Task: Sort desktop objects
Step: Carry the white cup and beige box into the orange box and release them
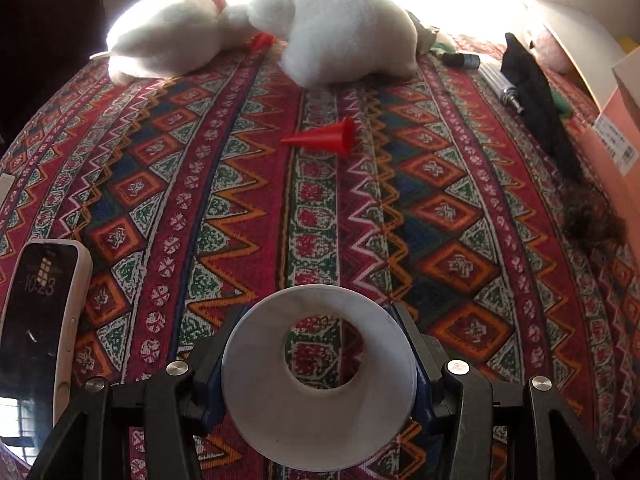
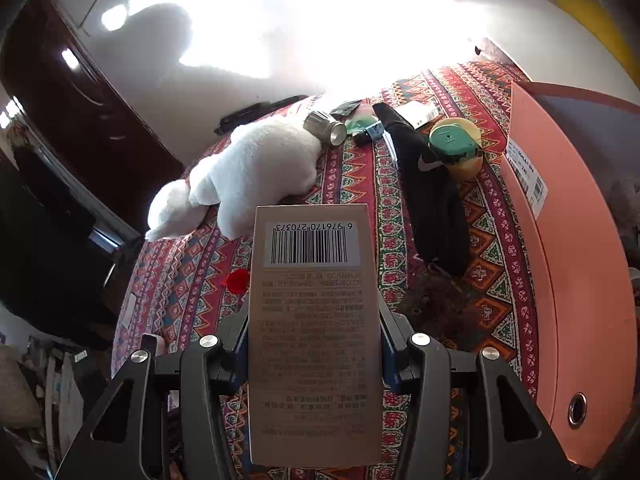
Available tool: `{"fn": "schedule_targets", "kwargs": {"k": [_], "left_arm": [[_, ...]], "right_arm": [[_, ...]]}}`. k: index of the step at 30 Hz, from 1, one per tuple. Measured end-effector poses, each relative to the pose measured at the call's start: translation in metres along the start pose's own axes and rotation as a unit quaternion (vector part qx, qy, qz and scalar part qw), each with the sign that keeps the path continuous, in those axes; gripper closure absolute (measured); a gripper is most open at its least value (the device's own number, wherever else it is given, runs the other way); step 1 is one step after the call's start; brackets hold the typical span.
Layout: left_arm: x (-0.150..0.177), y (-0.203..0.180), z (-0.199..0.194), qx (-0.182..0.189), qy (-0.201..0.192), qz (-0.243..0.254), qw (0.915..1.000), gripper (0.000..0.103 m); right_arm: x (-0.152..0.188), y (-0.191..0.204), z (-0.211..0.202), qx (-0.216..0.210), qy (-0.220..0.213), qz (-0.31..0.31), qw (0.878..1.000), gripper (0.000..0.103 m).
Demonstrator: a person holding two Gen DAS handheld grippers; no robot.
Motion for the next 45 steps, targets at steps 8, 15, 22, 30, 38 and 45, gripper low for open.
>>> {"fn": "schedule_targets", "kwargs": {"k": [8, 15, 22, 30, 38, 45], "left_arm": [[0.027, 0.009, -0.003, -0.015, 0.002, 0.000, 0.9999, 0.045], [0.020, 0.001, -0.030, 0.010, -0.028, -0.009, 0.9995, 0.045], [0.002, -0.049, -0.071, 0.044, -0.073, 0.022, 0.9961, 0.045], [-0.017, -0.147, -0.096, 0.103, -0.098, 0.077, 0.9868, 0.045], [-0.031, -0.278, -0.127, 0.182, -0.124, 0.147, 0.9643, 0.044], [-0.025, -0.374, -0.128, 0.222, -0.113, 0.197, 0.9482, 0.044]], "right_arm": [[0.002, -0.009, -0.008, -0.011, 0.001, -0.002, 1.000, 0.050], [0.001, -0.013, -0.019, -0.014, -0.010, -0.001, 1.000, 0.050], [-0.003, -0.020, -0.040, -0.014, -0.033, -0.003, 0.999, 0.050], [-0.009, -0.042, -0.082, 0.020, -0.080, -0.011, 0.997, 0.050], [-0.021, -0.130, -0.151, 0.124, -0.163, 0.036, 0.978, 0.050], [-0.006, -0.238, -0.201, 0.211, -0.198, 0.120, 0.950, 0.050]]}}
Point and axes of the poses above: each gripper's, at about its wrist camera, not at the fingertips, and z roughly the way its jaws point, y to its left, x to its underside, the point moved 8 cm from there along z, roughly the way its jaws point, and after that the axes turned 8 degrees about -z, right-handed, at the moved point
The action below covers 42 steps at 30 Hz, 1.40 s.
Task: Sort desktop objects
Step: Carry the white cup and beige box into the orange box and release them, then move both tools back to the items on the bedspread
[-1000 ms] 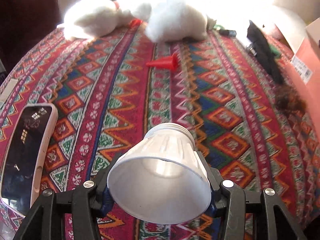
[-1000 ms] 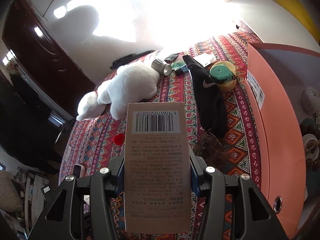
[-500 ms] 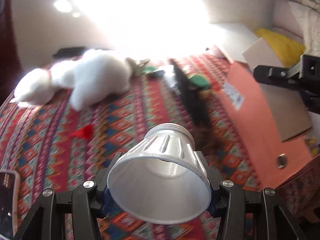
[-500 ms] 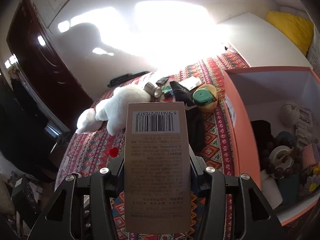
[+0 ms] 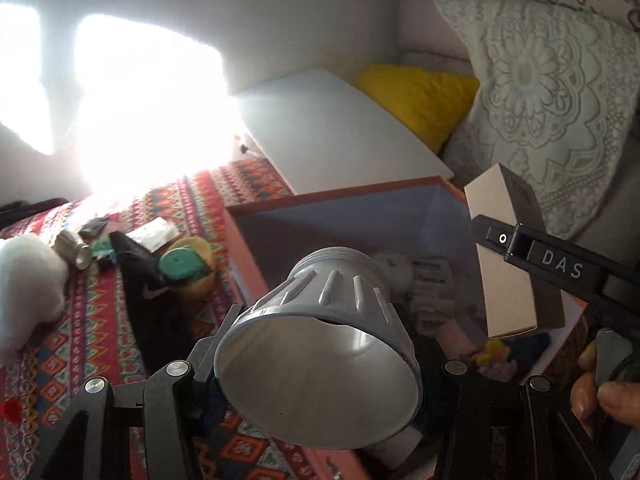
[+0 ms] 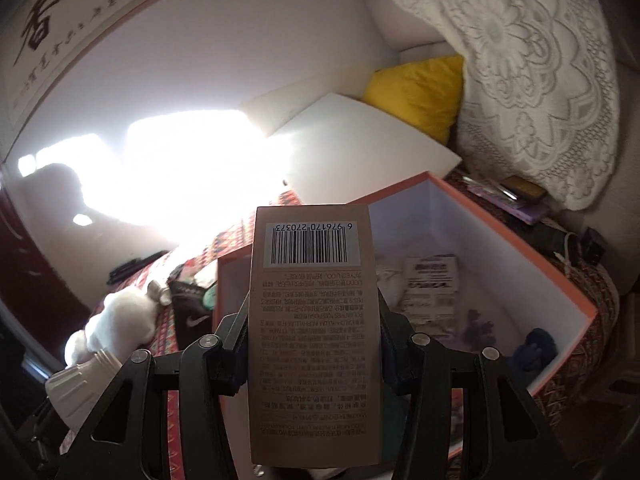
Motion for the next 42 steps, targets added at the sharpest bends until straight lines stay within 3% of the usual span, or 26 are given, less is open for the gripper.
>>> {"fn": "schedule_targets", "kwargs": {"k": [4, 7, 8, 9, 10, 11, 12, 20, 27, 34, 42], "left_arm": [[-0.008, -0.032, 0.026, 0.010, 0.012, 0.016, 0.9998, 0.044], [-0.010, -0.051, 0.045, -0.004, 0.030, 0.046, 0.9985, 0.042], [-0.010, -0.054, 0.049, -0.015, 0.034, 0.055, 0.9978, 0.033], [-0.012, -0.052, 0.047, -0.019, 0.026, 0.051, 0.9982, 0.022], [-0.015, -0.050, 0.045, -0.021, 0.016, 0.046, 0.9986, 0.017], [-0.017, -0.047, 0.042, -0.023, 0.007, 0.040, 0.9989, 0.010], [-0.019, -0.044, 0.039, -0.026, -0.003, 0.035, 0.9991, 0.007], [-0.024, 0.004, 0.024, -0.041, -0.006, -0.014, 0.9991, 0.007], [-0.014, 0.056, 0.003, -0.065, -0.009, -0.045, 0.9968, 0.007], [0.011, 0.135, -0.023, -0.112, -0.010, -0.067, 0.9913, 0.006], [0.072, 0.275, -0.043, -0.208, 0.025, -0.122, 0.9700, 0.007]], "right_arm": [[-0.001, -0.054, 0.006, 0.029, 0.006, 0.036, 0.999, 0.050], [-0.005, -0.075, 0.013, 0.028, 0.004, 0.054, 0.998, 0.049], [-0.006, -0.079, 0.013, 0.021, 0.002, 0.059, 0.998, 0.048], [-0.006, -0.081, 0.015, 0.022, 0.003, 0.061, 0.998, 0.044], [-0.007, -0.083, 0.016, 0.030, 0.004, 0.061, 0.998, 0.036], [-0.009, -0.082, 0.014, 0.034, -0.002, 0.063, 0.997, 0.017], [-0.010, -0.082, 0.012, 0.038, -0.007, 0.066, 0.997, 0.010], [-0.016, -0.059, 0.006, 0.044, -0.026, 0.038, 0.998, 0.010], [-0.014, -0.020, 0.009, 0.030, -0.023, 0.027, 0.999, 0.010], [-0.006, 0.057, 0.018, -0.001, -0.016, -0.023, 1.000, 0.010], [0.020, 0.166, 0.034, -0.052, 0.005, -0.111, 0.992, 0.010]]}}
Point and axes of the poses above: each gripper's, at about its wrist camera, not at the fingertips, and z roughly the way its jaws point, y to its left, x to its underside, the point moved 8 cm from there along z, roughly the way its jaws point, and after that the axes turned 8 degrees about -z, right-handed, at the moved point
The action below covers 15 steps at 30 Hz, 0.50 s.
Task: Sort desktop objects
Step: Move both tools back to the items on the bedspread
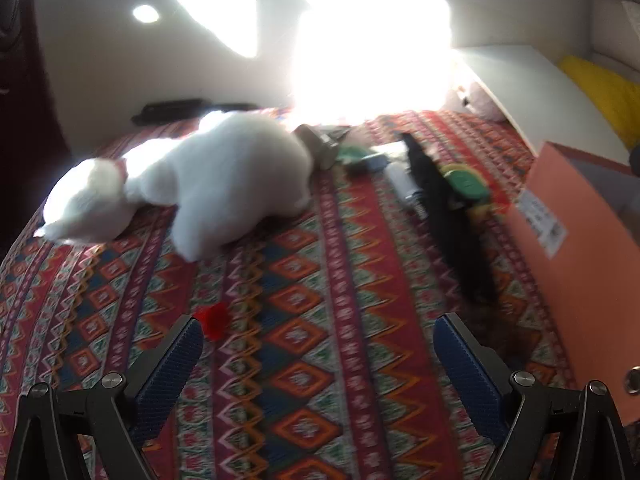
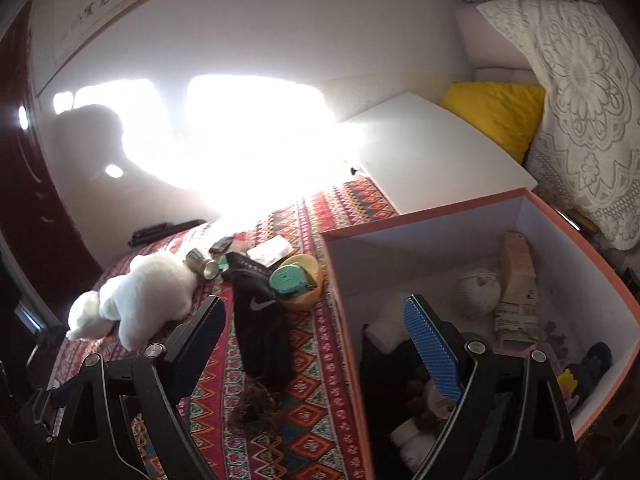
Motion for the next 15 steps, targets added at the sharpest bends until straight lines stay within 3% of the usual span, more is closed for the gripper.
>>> {"fn": "schedule_targets", "kwargs": {"k": [4, 6, 11, 15], "left_arm": [[0.014, 0.058, 0.022, -0.031, 0.020, -0.021, 0.9991, 0.007], [0.018, 0.077, 0.035, -0.030, 0.034, -0.038, 0.9983, 0.007], [0.020, 0.095, 0.076, -0.006, 0.076, -0.066, 0.9949, 0.007], [0.016, 0.088, 0.102, 0.005, 0.087, -0.048, 0.9951, 0.007]], "right_arm": [[0.012, 0.045, 0.021, -0.026, 0.027, -0.025, 0.999, 0.010], [0.019, 0.065, 0.031, -0.036, 0.041, -0.039, 0.998, 0.010], [0.034, 0.102, 0.056, -0.054, 0.068, -0.072, 0.994, 0.010], [0.042, 0.117, 0.074, -0.060, 0.088, -0.089, 0.990, 0.010]]}}
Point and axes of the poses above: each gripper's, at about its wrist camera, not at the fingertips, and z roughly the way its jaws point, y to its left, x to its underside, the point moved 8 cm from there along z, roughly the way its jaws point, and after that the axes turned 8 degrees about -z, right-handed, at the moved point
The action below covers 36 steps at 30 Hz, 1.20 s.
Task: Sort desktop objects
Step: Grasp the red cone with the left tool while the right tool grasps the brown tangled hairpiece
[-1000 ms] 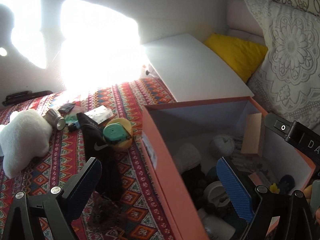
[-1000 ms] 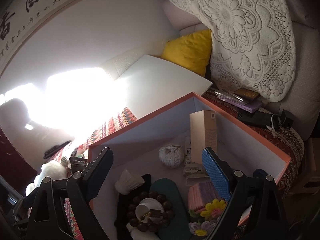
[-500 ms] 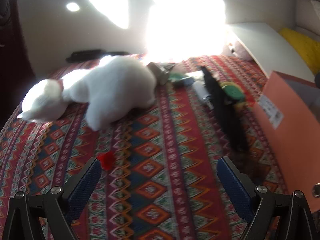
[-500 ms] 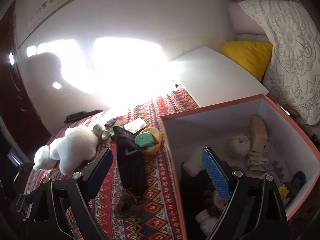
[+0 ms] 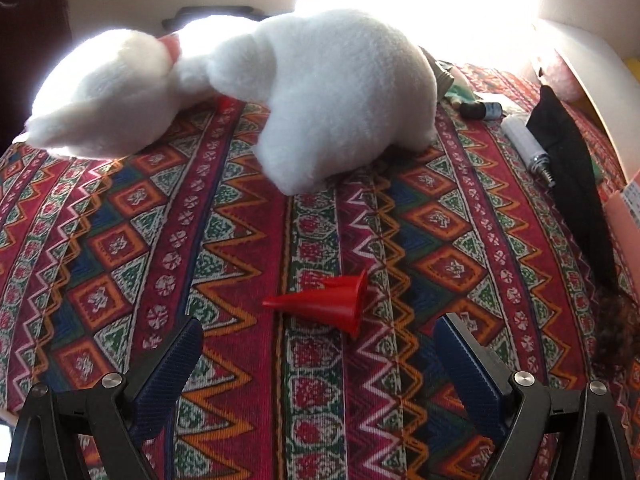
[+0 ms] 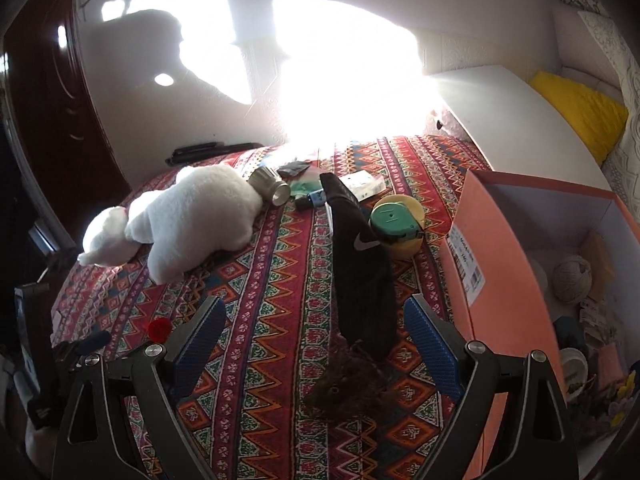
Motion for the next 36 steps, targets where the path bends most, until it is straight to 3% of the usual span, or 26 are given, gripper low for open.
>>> {"fn": "schedule_targets", "kwargs": {"k": [4, 6, 7, 12, 16, 17, 19, 20, 21, 22, 32, 36], "left_arm": [[0.004, -0.005, 0.034, -0.007, 0.022, 0.047, 0.9986, 0.007], [0.005, -0.007, 0.039, -0.004, 0.009, 0.071, 0.9974, 0.008], [0.006, -0.008, 0.038, 0.001, 0.006, 0.072, 0.9974, 0.011], [0.009, -0.014, 0.032, 0.028, 0.000, 0.081, 0.9963, 0.047], [0.018, -0.019, 0.028, 0.041, 0.000, 0.090, 0.9951, 0.051], [0.019, -0.020, 0.027, 0.043, 0.000, 0.094, 0.9947, 0.051], [0.022, -0.022, 0.025, 0.048, 0.000, 0.101, 0.9937, 0.051], [0.023, -0.023, 0.022, 0.052, -0.002, 0.102, 0.9934, 0.051], [0.024, -0.024, 0.019, 0.056, -0.004, 0.103, 0.9930, 0.051], [0.026, -0.025, 0.016, 0.057, -0.008, 0.105, 0.9928, 0.051], [0.021, -0.034, -0.045, 0.087, -0.066, 0.095, 0.9894, 0.051], [0.016, -0.043, -0.065, 0.101, -0.084, 0.097, 0.9866, 0.051]], "right_arm": [[0.005, -0.003, 0.021, 0.004, 0.026, -0.003, 1.000, 0.010], [0.009, -0.009, 0.029, 0.012, 0.045, -0.002, 0.999, 0.010], [0.012, -0.011, 0.032, 0.015, 0.053, -0.002, 0.998, 0.010], [0.035, -0.016, 0.052, 0.019, 0.110, -0.013, 0.994, 0.010], [0.068, -0.015, 0.078, 0.025, 0.186, -0.028, 0.982, 0.011], [0.076, -0.013, 0.084, 0.014, 0.203, -0.025, 0.979, 0.013], [0.090, -0.010, 0.096, -0.007, 0.235, -0.020, 0.972, 0.035], [0.092, -0.009, 0.097, -0.014, 0.238, -0.020, 0.971, 0.042], [0.089, -0.008, 0.094, -0.020, 0.231, -0.020, 0.973, 0.065], [0.086, -0.007, 0.091, -0.026, 0.224, -0.020, 0.974, 0.079], [0.048, 0.011, 0.033, -0.147, 0.133, 0.012, 0.980, 0.081], [0.040, 0.013, 0.014, -0.159, 0.117, 0.012, 0.980, 0.081]]}}
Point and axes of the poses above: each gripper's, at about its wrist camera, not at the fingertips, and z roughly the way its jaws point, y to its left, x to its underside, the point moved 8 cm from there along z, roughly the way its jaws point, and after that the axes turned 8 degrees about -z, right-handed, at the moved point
